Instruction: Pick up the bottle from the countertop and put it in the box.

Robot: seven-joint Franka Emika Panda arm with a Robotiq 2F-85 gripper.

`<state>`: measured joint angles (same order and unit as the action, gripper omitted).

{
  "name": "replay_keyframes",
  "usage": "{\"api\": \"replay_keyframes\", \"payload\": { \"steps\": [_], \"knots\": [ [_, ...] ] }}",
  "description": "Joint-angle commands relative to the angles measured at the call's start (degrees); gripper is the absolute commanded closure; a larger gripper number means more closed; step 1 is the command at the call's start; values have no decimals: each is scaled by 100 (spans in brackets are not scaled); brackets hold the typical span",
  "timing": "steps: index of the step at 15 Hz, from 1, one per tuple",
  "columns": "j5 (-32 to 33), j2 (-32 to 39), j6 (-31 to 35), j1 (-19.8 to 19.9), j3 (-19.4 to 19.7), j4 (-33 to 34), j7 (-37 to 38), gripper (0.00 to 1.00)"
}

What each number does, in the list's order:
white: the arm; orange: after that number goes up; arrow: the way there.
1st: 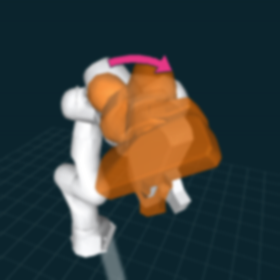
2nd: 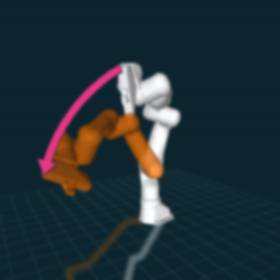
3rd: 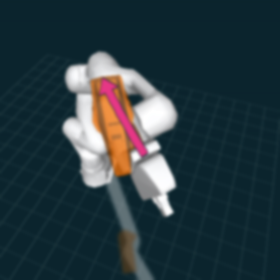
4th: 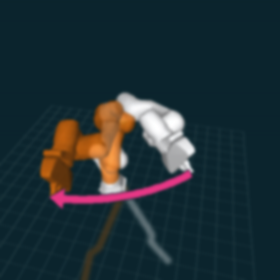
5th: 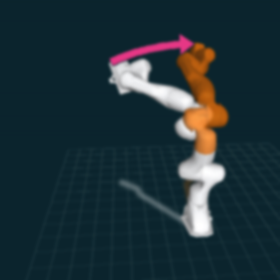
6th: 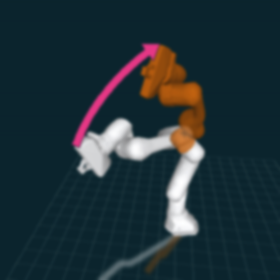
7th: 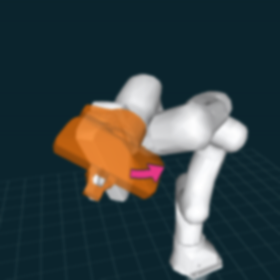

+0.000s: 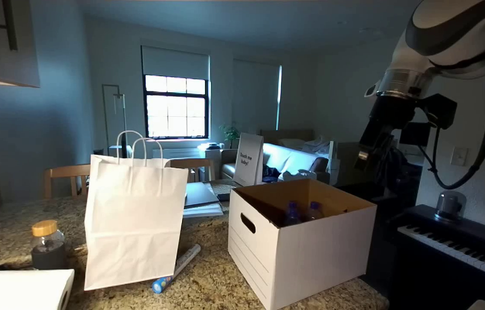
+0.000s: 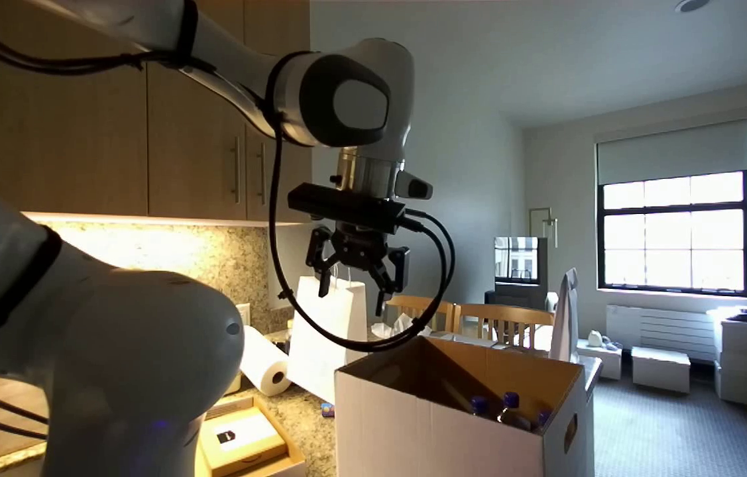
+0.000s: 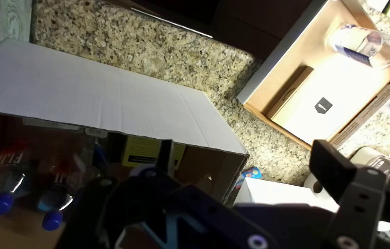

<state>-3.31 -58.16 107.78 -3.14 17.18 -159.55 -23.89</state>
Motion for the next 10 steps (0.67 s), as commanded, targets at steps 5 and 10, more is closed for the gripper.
{"api": "replay_keyframes", "payload": {
  "steps": [5, 10],
  "knots": [
    [959, 707, -773, 104, -585, 996, 7, 0],
    [1152, 1552, -1218, -434, -1105, 1910, -258, 0]
  ]
}}
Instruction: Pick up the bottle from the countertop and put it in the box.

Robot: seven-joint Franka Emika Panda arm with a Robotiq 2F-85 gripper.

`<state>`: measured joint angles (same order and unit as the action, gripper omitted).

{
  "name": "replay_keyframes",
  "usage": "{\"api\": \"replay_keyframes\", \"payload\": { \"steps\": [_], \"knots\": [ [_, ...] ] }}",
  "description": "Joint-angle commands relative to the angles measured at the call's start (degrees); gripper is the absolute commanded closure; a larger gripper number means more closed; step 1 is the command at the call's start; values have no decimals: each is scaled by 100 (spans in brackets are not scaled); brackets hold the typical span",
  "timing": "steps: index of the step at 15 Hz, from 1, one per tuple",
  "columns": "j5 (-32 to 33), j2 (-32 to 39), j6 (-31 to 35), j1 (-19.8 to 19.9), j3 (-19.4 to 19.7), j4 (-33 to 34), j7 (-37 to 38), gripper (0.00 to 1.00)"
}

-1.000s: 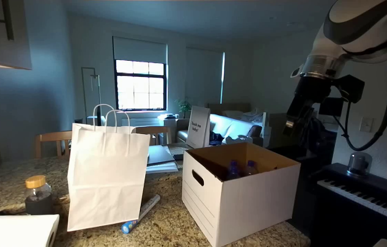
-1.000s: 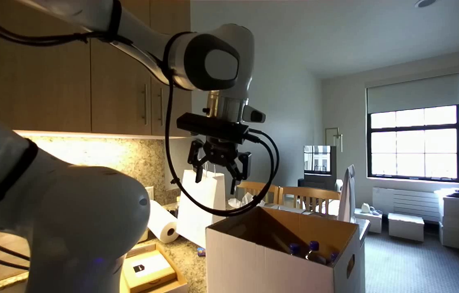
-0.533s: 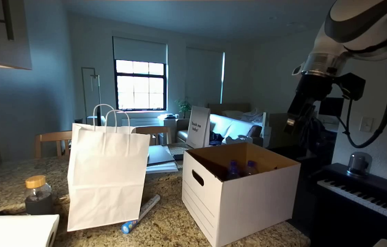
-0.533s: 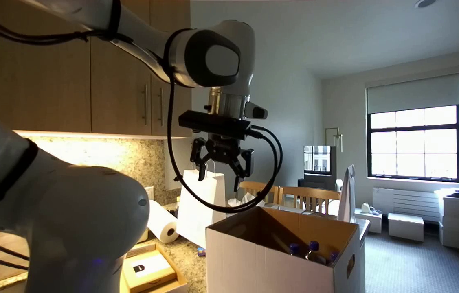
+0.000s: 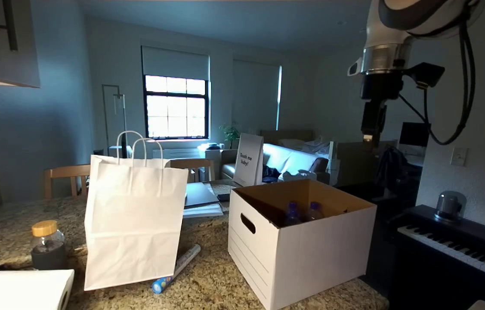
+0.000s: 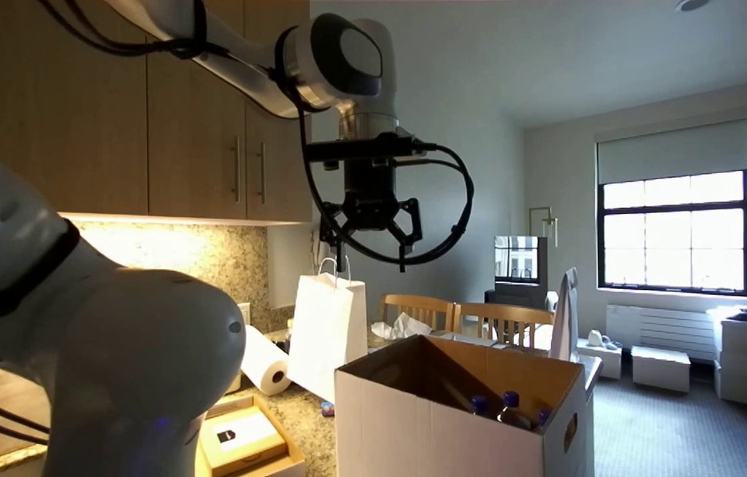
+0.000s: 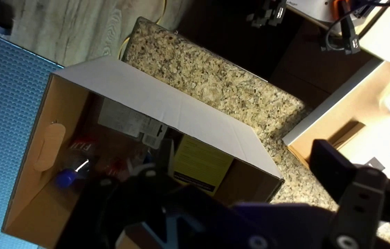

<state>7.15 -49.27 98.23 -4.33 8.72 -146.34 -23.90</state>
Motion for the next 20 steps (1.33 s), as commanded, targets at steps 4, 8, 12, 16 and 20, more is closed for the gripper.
{"api": "replay_keyframes", "payload": {
  "steps": [4, 8, 12, 16, 20],
  "knots": [
    [-68, 1138, -284, -879, -586, 970, -593, 0],
    [-190, 1512, -90, -1445, -1025, 873, -818, 0],
    [-248, 2046, 297, -2022, -1613, 854, -915, 0],
    [-252, 2557, 1046, -2396, -1962, 899, -1319, 0],
    [-714, 2682, 1904, -2633, -2004, 701, -2128, 0]
  ]
}}
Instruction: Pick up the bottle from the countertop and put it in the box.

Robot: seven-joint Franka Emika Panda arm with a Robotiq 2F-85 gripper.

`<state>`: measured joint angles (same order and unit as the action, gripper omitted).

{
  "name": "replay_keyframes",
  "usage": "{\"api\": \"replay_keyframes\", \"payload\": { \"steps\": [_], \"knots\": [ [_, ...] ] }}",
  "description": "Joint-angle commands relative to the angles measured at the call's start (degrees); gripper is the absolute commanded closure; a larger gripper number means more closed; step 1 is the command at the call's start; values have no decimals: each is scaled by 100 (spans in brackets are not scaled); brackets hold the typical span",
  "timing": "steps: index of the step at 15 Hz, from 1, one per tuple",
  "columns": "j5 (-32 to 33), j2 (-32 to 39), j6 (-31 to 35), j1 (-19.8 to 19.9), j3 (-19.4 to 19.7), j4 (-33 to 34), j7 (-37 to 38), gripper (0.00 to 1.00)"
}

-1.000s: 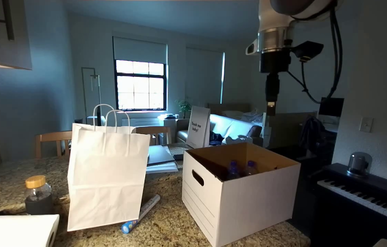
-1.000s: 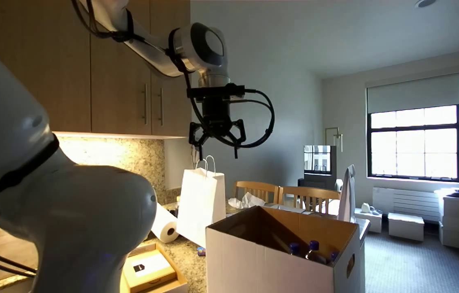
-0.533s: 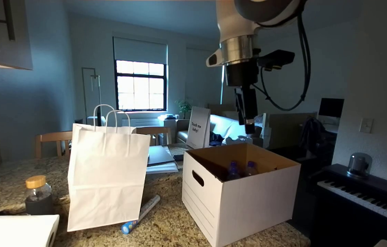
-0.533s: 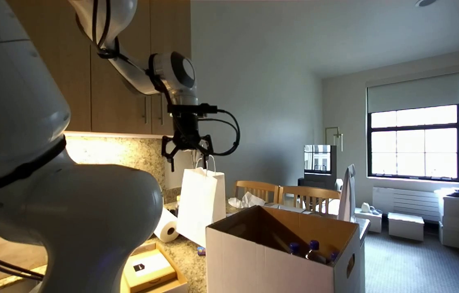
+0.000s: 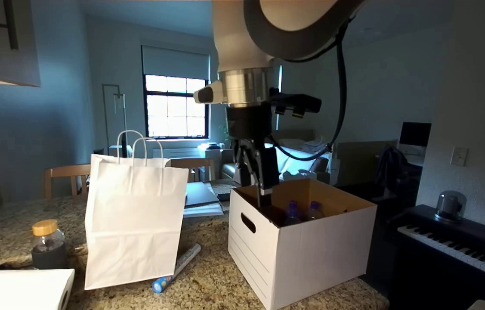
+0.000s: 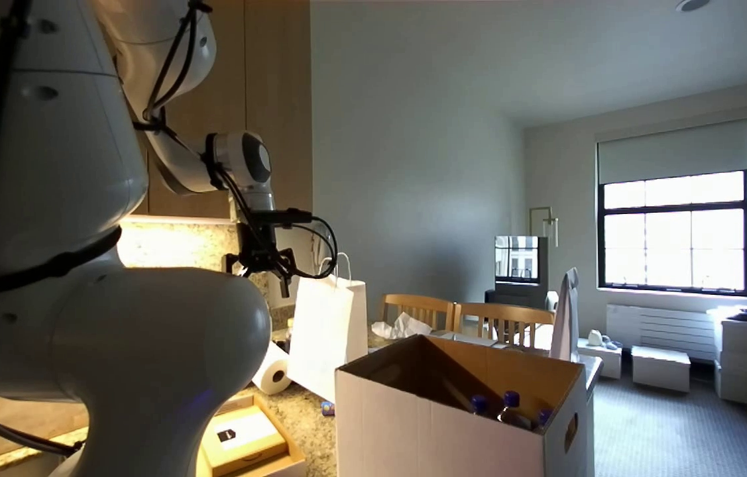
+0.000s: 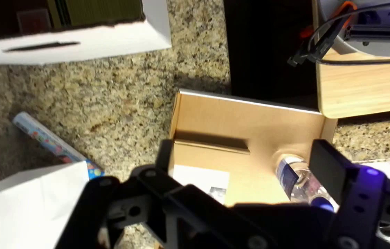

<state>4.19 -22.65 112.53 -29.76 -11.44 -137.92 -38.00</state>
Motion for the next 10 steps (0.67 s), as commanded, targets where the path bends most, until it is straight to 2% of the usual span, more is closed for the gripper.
{"api": "replay_keyframes", "payload": {
  "steps": [1, 3, 4, 7, 9, 10],
  "knots": [
    [-766, 58, 542, -144, 75, -163, -970, 0],
    [-1312, -230, 574, -81, 324, -399, -1641, 0],
    [-951, 71, 366, 51, -42, -89, -1067, 0],
    [-1201, -29, 372, 84, 171, -176, -1461, 0],
    [-1234, 530, 53, -61, 42, 55, -1781, 0],
    [-1246, 761, 116, -91, -92, 91, -1790, 0]
  ]
}}
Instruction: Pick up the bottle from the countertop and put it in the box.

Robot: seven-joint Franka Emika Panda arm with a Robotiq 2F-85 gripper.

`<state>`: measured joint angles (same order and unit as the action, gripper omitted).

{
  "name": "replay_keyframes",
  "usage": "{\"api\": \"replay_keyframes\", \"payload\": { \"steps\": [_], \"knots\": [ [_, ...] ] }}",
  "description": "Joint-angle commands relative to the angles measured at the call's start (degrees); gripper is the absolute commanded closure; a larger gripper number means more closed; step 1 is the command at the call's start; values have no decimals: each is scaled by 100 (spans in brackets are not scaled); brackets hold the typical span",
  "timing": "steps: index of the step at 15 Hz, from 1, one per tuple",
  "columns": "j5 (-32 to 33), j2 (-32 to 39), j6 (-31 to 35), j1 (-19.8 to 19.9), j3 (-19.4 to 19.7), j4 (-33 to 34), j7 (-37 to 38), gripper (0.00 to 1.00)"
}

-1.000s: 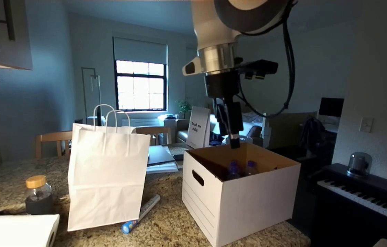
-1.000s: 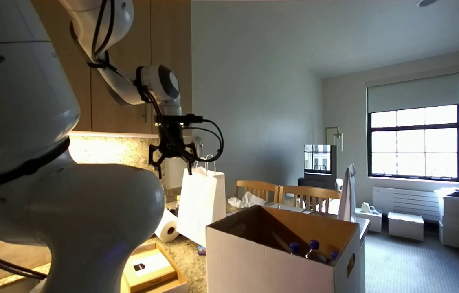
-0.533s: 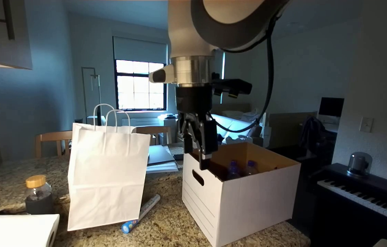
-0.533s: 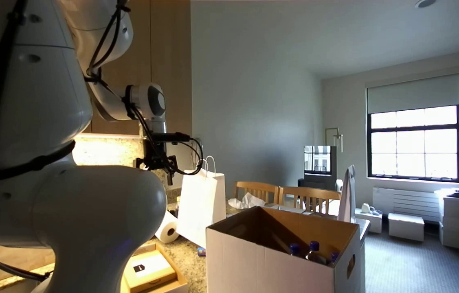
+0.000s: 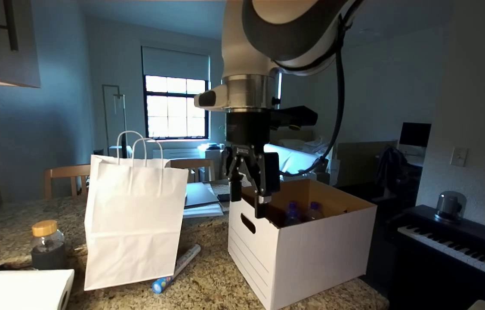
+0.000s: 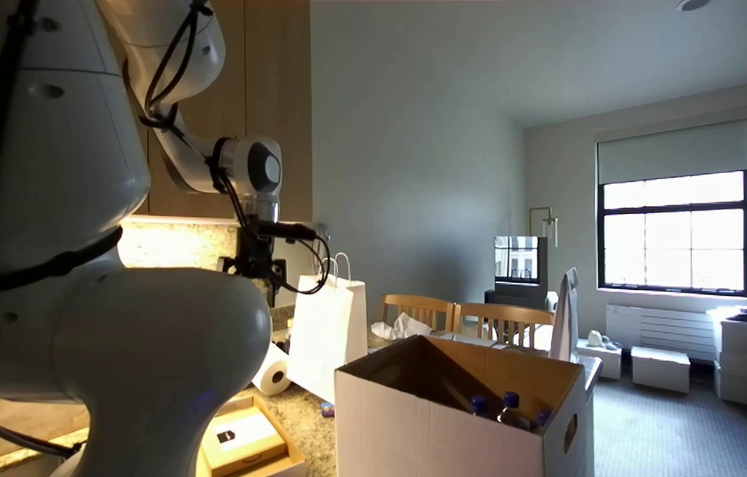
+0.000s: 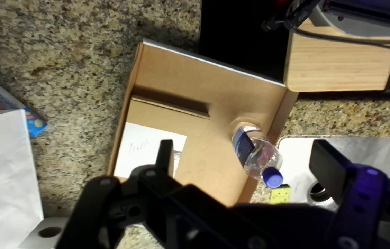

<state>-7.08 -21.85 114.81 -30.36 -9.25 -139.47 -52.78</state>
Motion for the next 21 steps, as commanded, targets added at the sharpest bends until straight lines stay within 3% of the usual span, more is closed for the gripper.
{"api": "replay_keyframes", "payload": {
  "steps": [1, 4, 8, 14, 21],
  "knots": [
    [-113, 861, -6, -52, -471, 284, -278, 0],
    [-565, 1347, 260, -145, -702, 437, -693, 0],
    [-702, 2028, 645, -52, -1065, 759, -884, 0],
    [-471, 2958, 1767, 25, -1501, 875, -502, 0],
    [-273, 3534, 2386, -11, -2001, 858, -190, 0]
  ]
}}
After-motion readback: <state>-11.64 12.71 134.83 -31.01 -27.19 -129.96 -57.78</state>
